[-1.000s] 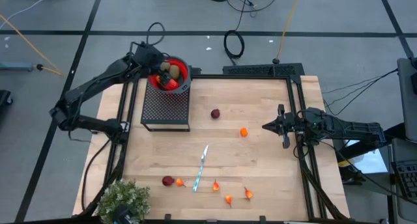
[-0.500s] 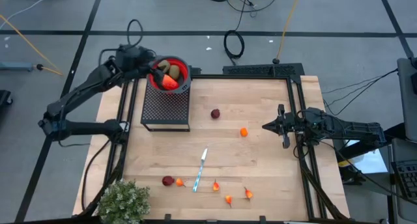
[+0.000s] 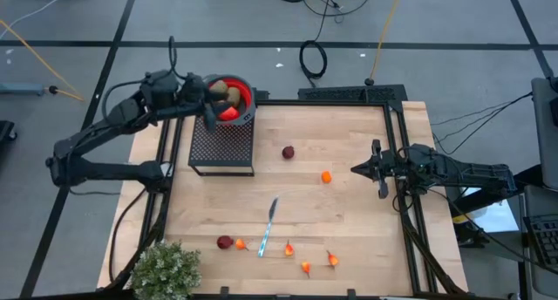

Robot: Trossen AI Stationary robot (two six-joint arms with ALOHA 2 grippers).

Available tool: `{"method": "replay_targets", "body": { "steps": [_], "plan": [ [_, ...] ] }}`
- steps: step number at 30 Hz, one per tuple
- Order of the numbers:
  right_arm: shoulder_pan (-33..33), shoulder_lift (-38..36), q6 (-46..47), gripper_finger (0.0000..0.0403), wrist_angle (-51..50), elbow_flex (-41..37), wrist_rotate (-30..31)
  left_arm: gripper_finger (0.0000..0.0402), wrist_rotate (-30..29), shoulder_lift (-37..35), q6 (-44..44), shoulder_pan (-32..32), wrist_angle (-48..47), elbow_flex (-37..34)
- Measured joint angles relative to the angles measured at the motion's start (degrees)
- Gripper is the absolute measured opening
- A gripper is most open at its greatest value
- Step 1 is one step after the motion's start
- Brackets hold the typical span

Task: Pick & Place Fruit
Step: Put the red pomegranate into the red strainer bowl on the shelf

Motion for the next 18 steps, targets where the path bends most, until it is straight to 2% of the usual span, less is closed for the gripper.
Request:
{"method": "replay_targets", "body": {
  "steps": [9,15,18],
  "plan": [
    [0.01,-0.01,1.71,0.0,-0.06,0.0,-0.02,0.0078,0.26,-1.34,3.07,-5.11,0.26,0.0],
    [-0.01,-0.01,1.59,0.0,-0.08,0.0,-0.02,0.0041,5.53,-2.11,1.56,-8.7,-0.44,0.0],
    [0.01,0.0,1.21,0.0,-0.07,0.0,-0.02,0.0022,6.38,-2.11,-0.91,-11.44,-1.17,0.0]
  ]
}}
